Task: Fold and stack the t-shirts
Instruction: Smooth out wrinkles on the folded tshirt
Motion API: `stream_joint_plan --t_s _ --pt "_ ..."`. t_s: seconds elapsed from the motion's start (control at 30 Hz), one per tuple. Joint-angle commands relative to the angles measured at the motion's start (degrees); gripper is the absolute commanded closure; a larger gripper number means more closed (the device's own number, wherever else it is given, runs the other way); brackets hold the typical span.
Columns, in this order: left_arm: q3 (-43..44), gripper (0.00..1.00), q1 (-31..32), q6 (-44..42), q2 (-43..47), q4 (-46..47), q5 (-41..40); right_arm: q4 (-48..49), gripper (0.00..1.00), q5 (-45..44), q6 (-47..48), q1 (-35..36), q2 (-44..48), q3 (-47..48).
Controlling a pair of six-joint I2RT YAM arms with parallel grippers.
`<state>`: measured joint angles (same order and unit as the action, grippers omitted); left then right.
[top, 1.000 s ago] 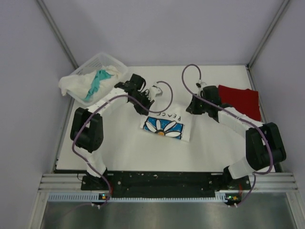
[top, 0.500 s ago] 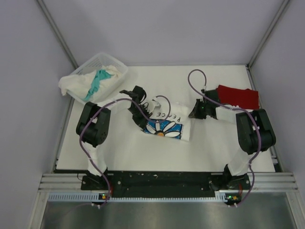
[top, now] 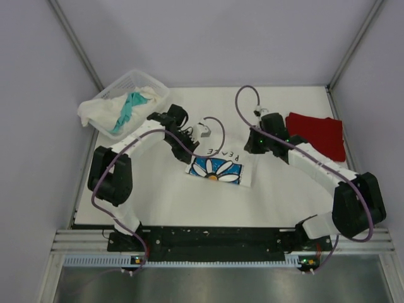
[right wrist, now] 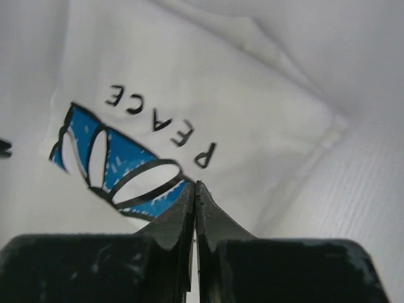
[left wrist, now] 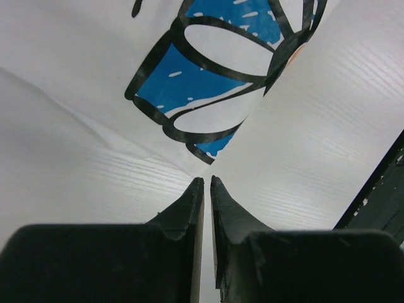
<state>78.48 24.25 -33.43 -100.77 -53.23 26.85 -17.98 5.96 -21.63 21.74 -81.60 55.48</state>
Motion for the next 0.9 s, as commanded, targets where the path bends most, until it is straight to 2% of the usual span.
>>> stream_joint_plan --t_s 0.0,0.17,0.3,0.43,0.57,0.67,0.77,0.87 --pt "1.85 0.88 -0.17 3.89 -3.81 4.18 3.73 3.46 1.0 6.5 -3.57 6.29 2.15 -5.8" --pt "-0.86 0.88 -0.08 4.69 -7.77 6.29 3.83 13.4 1.0 8.29 -10.45 6.21 3.56 -19.43" --pt "-2.89 0.89 -0.17 3.55 -9.09 7.0 0.93 11.83 1.0 6.88 -13.0 4.72 3.55 -25.06" --pt "-2.72 0.89 -0.26 1.53 -6.2 5.6 -2.06 5.87 1.0 5.13 -13.79 2.09 10.39 -27.71" --pt "2.27 0.84 -0.26 -2.77 -2.85 0.78 -3.21 -2.83 1.0 2.84 -11.07 -0.46 18.57 -24.12" --pt "10.97 0.82 -0.26 -5.41 -4.78 -5.29 0.73 -4.35 1.0 2.75 -8.27 -2.13 19.99 -19.03" --pt "20.55 0.82 -0.34 -3.67 -9.25 -4.7 2.68 -4.26 1.0 1.52 -4.4 -2.4 14.04 -9.55" --pt "27.93 0.84 -1.04 1.95 -16.01 -0.39 0.4 -1.72 1.0 2.04 -2.89 -2.66 5.52 -1.81"
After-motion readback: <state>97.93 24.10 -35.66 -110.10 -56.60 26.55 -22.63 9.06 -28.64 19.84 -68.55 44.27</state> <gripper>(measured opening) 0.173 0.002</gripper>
